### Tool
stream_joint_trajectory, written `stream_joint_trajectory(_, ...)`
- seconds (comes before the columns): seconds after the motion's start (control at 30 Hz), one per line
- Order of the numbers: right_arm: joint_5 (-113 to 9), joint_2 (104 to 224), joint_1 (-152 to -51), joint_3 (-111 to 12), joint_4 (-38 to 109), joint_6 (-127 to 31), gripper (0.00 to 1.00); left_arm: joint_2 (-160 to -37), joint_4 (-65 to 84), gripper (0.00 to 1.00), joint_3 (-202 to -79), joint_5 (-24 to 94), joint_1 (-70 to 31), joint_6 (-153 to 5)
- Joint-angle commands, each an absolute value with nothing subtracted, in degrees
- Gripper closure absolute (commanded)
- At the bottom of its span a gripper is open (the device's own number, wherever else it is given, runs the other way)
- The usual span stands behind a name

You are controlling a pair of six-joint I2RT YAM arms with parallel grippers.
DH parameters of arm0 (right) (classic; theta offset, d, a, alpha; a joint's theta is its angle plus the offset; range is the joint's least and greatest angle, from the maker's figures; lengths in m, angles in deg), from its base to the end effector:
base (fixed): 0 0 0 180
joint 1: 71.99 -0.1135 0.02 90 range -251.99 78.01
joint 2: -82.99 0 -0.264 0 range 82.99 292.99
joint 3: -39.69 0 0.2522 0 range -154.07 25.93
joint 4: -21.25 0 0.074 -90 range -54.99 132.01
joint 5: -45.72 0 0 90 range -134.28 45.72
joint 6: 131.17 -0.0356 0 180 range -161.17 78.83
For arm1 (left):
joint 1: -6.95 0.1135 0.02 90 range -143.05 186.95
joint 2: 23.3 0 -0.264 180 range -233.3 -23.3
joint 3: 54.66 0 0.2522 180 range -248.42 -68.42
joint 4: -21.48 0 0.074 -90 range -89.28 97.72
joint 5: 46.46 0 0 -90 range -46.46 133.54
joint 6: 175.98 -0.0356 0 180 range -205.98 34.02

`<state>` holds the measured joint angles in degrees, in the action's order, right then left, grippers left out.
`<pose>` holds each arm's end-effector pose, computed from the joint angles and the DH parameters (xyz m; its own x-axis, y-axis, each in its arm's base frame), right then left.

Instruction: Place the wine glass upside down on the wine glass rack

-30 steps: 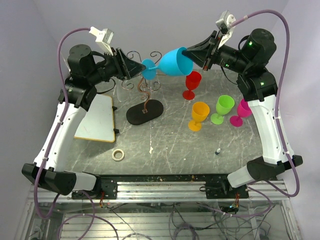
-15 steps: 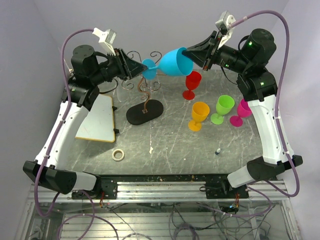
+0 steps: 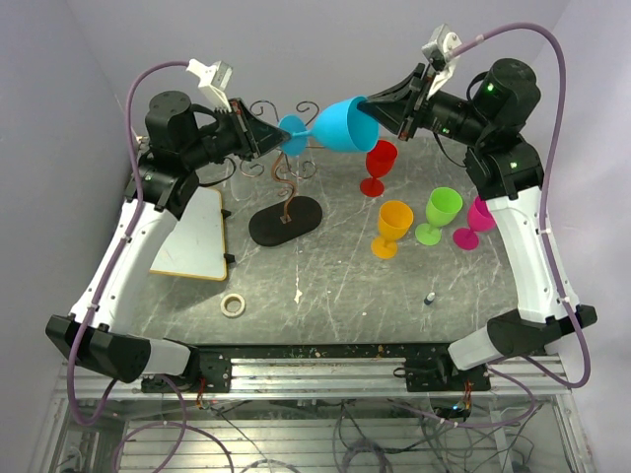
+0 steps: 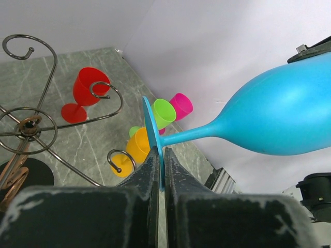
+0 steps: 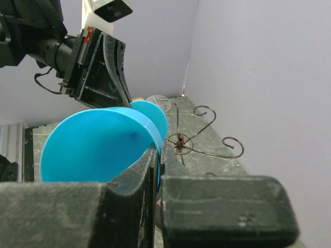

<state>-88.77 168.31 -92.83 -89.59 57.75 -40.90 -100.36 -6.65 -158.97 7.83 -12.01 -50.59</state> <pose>0.2515 0.1224 0.5646 0.1256 0.0442 -0.9911 -0.9026 0.4197 -0.0957 0.2656 -0.1132 0.4847 -0.4843 -0.3309 -0.8099 0.6566 0.4743 -0.5864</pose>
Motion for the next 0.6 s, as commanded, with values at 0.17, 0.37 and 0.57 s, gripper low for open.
stream_joint_trajectory(0.17,-86.96,165.6,-92.65,-85.62,57.02,-38.42,0.73,-97.61,-7.71,0.93,-159.13,9.88,-11.38,-55.22)
stream_joint_trajectory(0.37,-84.6,163.88,-92.65,-86.13,60.45,-34.78,0.48,-96.51,-9.13,0.93,-160.14,11.51,-7.49,-56.44)
stream_joint_trajectory(0.57,-78.27,161.06,-92.65,-85.93,65.33,-28.79,0.39,-95.49,-11.96,0.93,-162.35,15.41,-3.19,-61.26)
